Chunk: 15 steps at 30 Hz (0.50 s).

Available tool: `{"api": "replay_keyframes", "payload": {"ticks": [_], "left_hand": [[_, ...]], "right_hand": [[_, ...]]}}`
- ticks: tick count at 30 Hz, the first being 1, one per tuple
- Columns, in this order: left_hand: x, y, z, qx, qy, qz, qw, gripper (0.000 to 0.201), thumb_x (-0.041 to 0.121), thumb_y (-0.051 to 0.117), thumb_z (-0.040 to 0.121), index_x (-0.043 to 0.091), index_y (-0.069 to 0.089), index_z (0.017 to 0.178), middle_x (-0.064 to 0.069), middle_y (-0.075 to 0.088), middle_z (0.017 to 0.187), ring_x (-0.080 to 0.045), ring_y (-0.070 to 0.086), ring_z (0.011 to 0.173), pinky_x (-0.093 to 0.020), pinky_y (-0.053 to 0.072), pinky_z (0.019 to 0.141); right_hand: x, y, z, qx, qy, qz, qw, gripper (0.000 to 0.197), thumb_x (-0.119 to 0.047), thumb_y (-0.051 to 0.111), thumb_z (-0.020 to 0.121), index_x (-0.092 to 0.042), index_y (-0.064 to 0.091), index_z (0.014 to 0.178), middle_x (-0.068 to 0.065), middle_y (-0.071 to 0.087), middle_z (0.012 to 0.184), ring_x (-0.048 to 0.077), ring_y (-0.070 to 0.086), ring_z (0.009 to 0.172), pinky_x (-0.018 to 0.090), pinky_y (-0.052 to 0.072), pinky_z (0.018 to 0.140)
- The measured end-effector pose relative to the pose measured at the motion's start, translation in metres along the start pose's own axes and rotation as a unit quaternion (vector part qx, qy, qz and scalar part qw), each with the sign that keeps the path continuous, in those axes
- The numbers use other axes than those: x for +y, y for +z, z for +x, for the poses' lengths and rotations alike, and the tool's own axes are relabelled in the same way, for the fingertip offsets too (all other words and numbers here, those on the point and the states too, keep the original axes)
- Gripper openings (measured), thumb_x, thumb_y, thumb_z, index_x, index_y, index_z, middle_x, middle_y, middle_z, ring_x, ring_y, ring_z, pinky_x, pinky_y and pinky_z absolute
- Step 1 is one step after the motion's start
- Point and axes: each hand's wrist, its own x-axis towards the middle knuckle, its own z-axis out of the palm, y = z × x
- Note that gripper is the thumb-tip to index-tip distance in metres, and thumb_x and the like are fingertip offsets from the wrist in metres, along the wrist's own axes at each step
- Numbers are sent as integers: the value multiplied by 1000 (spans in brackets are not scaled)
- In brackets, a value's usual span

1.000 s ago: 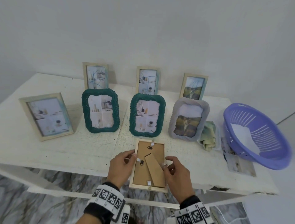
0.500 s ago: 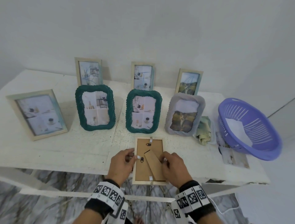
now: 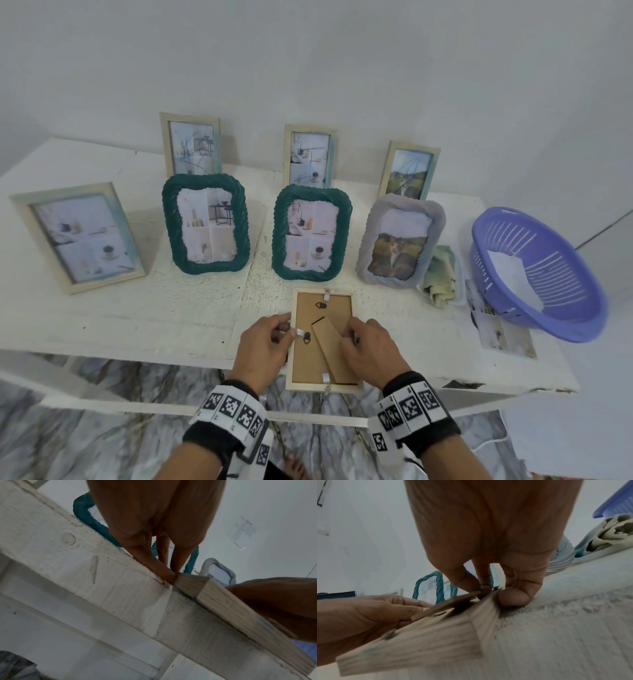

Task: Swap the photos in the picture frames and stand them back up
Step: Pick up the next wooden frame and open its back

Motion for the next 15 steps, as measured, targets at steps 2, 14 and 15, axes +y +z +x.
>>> {"api": "replay_keyframes", "payload": {"ticks": [2, 14, 15], "left_hand": [[-1, 1, 0, 3, 3, 3, 1000, 32, 18, 70, 89, 14, 66, 120, 7, 65, 95, 2, 58, 85, 0, 42, 68], [2, 1, -2, 5, 19, 12, 1000, 32, 18, 69, 90, 14, 65, 122, 7, 64, 95, 1, 58, 85, 1, 40, 69], [2, 1, -2, 4, 20, 15, 1000, 32, 18, 69, 90, 14, 65, 122, 7, 64, 95, 2, 58, 85, 1, 40, 69]], "right_hand": [[0, 0, 1, 1, -3, -1, 1000, 9, -27, 49, 91, -19, 50, 87, 4, 48, 88, 22, 50, 76, 27, 36, 67], [-4, 5, 0, 34, 26, 0, 999, 15, -26, 52, 86, -17, 40, 91, 3, 49, 89, 24, 51, 79, 32, 38, 68], [-6, 6, -1, 43, 40, 7, 998, 19, -25, 52, 85, -16, 39, 95, 5, 52, 91, 25, 52, 81, 32, 38, 68]]}}
